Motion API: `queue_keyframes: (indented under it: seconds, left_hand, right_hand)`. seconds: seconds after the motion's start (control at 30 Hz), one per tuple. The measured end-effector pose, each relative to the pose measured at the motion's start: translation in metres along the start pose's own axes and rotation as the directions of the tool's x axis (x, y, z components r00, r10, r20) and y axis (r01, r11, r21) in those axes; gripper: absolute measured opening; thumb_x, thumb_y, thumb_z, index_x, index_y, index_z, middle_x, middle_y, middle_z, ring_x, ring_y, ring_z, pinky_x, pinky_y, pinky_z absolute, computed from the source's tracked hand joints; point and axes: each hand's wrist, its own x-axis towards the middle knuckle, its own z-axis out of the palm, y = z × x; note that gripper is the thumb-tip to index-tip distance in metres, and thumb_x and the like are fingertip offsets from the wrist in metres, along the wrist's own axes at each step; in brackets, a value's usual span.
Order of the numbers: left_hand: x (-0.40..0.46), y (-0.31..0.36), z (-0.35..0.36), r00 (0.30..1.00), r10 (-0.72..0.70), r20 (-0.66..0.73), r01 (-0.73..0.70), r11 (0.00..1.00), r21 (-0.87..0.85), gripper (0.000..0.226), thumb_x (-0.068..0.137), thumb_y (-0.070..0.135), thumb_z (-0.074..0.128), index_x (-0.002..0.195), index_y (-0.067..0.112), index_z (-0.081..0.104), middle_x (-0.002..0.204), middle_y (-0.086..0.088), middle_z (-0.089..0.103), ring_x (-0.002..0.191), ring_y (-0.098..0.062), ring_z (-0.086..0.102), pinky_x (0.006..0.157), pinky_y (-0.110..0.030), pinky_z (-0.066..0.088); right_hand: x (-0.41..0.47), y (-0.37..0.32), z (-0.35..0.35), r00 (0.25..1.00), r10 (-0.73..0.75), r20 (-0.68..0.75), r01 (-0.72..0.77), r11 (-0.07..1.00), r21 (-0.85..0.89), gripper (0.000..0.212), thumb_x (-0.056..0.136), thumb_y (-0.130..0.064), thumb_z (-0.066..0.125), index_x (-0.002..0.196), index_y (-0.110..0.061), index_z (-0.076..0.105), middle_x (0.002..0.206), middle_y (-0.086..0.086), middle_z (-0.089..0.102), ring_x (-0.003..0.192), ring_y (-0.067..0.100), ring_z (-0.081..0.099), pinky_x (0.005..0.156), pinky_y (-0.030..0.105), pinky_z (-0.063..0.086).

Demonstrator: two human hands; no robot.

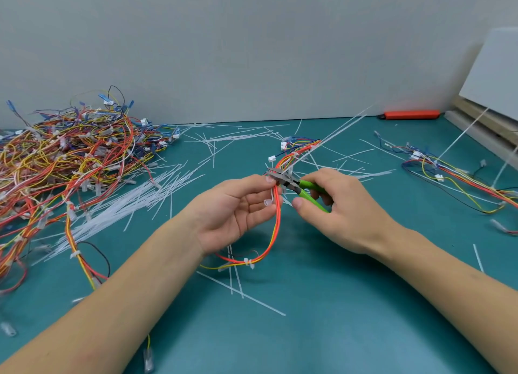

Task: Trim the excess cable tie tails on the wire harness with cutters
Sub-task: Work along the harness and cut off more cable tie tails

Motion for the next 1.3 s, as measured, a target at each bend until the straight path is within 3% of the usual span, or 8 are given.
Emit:
queue_keyframes:
  seconds: [0.1, 0.2, 0.3, 0.5, 0.77, 1.1, 1.23, 1.3]
  left_hand:
    - [0.000, 0.000, 0.000, 1.000, 0.008, 0.000, -0.008, 1.000, 0.010, 0.010, 0.073, 0.017, 0.073, 0.076, 0.012, 0.082, 0.078, -0.003, 0.075, 0.067, -0.009, 0.071, 0.057, -0.018, 0.058]
    - [0.000, 0.000, -0.001, 1.000, 0.009, 0.010, -0.009, 1.000, 0.011, 0.011, 0.074, 0.017, 0.073, 0.078, 0.012, 0.082, 0.078, -0.004, 0.075, 0.065, -0.009, 0.071, 0.058, -0.018, 0.058]
    - [0.000, 0.001, -0.001, 1.000, 0.011, 0.021, -0.010, 1.000, -0.013, 0.010, 0.076, 0.017, 0.074, 0.078, 0.011, 0.081, 0.078, -0.005, 0.074, 0.061, -0.008, 0.068, 0.059, -0.018, 0.058]
    - [0.001, 0.005, -0.003, 0.999, 0.026, 0.024, -0.025, 0.999, -0.023, 0.009, 0.078, 0.017, 0.074, 0.080, 0.011, 0.081, 0.078, -0.004, 0.073, 0.060, -0.007, 0.065, 0.059, -0.018, 0.057]
    - [0.002, 0.002, -0.004, 1.000, 0.022, 0.016, -0.022, 1.000, -0.013, 0.008, 0.076, 0.016, 0.075, 0.078, 0.011, 0.080, 0.075, -0.003, 0.070, 0.059, -0.007, 0.063, 0.057, -0.017, 0.056]
    - [0.004, 0.000, -0.006, 0.999, 0.034, 0.035, -0.034, 0.999, 0.001, 0.008, 0.079, 0.016, 0.074, 0.080, 0.013, 0.081, 0.075, 0.000, 0.069, 0.061, -0.007, 0.064, 0.055, -0.016, 0.054]
    - [0.005, -0.002, -0.006, 0.999, 0.034, 0.035, -0.035, 0.999, 0.010, 0.008, 0.079, 0.016, 0.074, 0.081, 0.013, 0.081, 0.075, 0.000, 0.069, 0.063, -0.008, 0.064, 0.056, -0.016, 0.054]
    - [0.005, -0.003, -0.006, 0.999, 0.037, 0.040, -0.038, 0.999, 0.017, 0.008, 0.080, 0.016, 0.074, 0.080, 0.013, 0.081, 0.074, 0.000, 0.069, 0.061, -0.008, 0.064, 0.056, -0.017, 0.054]
  right_hand:
    - [-0.001, -0.002, -0.003, 0.999, -0.002, 0.033, 0.002, 1.000, -0.014, 0.020, 0.082, -0.038, 0.063, 0.100, -0.034, 0.058, 0.085, -0.013, 0.050, 0.083, -0.002, 0.049, 0.074, 0.011, 0.033]
    - [0.000, -0.002, -0.006, 0.999, 0.010, 0.047, -0.011, 1.000, 0.016, 0.046, 0.080, -0.031, 0.063, 0.125, -0.025, 0.067, 0.092, -0.009, 0.053, 0.090, 0.000, 0.051, 0.079, 0.011, 0.034]
    - [-0.001, -0.002, -0.006, 0.999, 0.016, 0.033, -0.018, 0.999, 0.046, 0.064, 0.086, -0.038, 0.062, 0.148, -0.024, 0.055, 0.099, -0.012, 0.056, 0.099, 0.007, 0.052, 0.090, 0.019, 0.039]
    - [-0.002, 0.000, 0.002, 0.999, -0.014, 0.053, 0.014, 1.000, 0.009, 0.067, 0.096, -0.049, 0.052, 0.158, -0.027, 0.042, 0.104, -0.018, 0.051, 0.106, 0.005, 0.050, 0.099, 0.028, 0.039]
    - [0.000, 0.006, 0.007, 0.999, -0.035, -0.015, 0.035, 0.999, -0.010, 0.039, 0.095, -0.047, 0.056, 0.130, -0.032, 0.063, 0.089, -0.009, 0.057, 0.089, 0.008, 0.055, 0.080, 0.030, 0.045]
    - [0.001, 0.005, 0.005, 0.996, -0.024, -0.084, 0.020, 0.999, -0.043, 0.026, 0.091, -0.056, 0.055, 0.094, -0.031, 0.064, 0.070, -0.013, 0.056, 0.068, 0.011, 0.054, 0.060, 0.029, 0.041]
    - [0.000, 0.005, 0.006, 0.996, -0.023, -0.086, 0.017, 0.997, -0.069, 0.027, 0.091, -0.056, 0.055, 0.094, -0.031, 0.064, 0.071, -0.013, 0.056, 0.067, 0.010, 0.052, 0.063, 0.031, 0.042]
    - [0.000, 0.006, 0.007, 0.996, -0.023, -0.087, 0.016, 0.997, -0.081, 0.032, 0.091, -0.055, 0.055, 0.106, -0.029, 0.067, 0.082, -0.014, 0.059, 0.078, 0.009, 0.054, 0.075, 0.033, 0.046]
